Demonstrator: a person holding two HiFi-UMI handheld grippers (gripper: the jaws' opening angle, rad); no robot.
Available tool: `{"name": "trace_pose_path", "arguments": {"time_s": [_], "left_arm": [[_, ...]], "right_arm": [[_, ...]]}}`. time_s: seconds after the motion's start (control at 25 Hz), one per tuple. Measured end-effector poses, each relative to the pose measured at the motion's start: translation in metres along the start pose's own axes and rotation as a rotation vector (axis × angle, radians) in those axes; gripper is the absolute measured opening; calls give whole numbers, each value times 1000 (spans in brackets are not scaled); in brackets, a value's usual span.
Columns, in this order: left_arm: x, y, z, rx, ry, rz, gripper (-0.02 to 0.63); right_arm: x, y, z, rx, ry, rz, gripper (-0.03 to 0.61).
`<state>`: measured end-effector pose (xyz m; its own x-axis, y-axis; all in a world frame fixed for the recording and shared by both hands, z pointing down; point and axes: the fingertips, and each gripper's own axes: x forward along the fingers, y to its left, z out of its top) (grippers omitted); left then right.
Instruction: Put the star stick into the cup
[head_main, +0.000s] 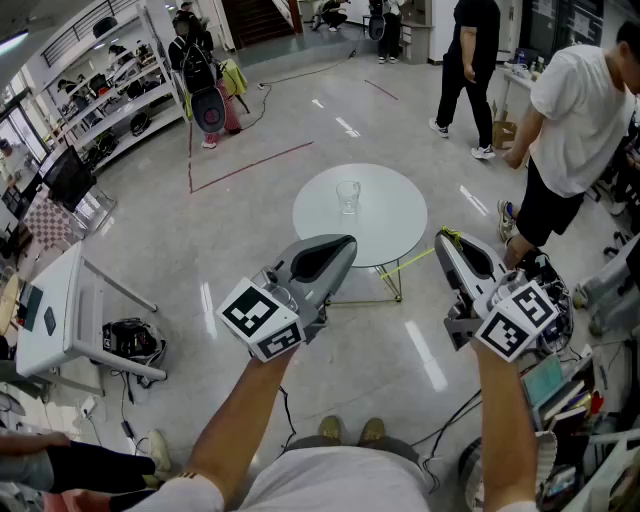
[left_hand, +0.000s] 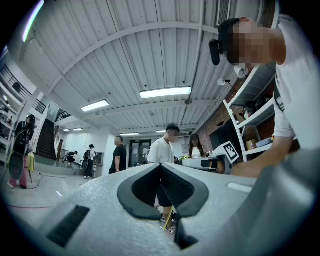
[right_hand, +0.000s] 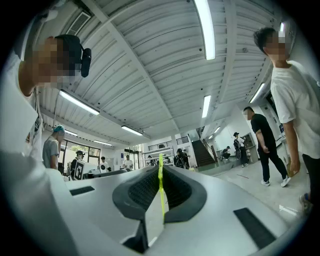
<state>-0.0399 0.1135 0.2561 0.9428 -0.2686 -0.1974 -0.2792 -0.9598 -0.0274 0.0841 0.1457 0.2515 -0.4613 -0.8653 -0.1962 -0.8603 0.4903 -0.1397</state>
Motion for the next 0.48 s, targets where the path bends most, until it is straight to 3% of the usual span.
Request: {"name": "trace_pose_path", "arguments": {"time_s": [0.48], "left_arm": [[9, -5, -3, 10, 2, 46, 15]], "right_arm": [[-9, -15, 5, 29, -15, 34, 25]]}}
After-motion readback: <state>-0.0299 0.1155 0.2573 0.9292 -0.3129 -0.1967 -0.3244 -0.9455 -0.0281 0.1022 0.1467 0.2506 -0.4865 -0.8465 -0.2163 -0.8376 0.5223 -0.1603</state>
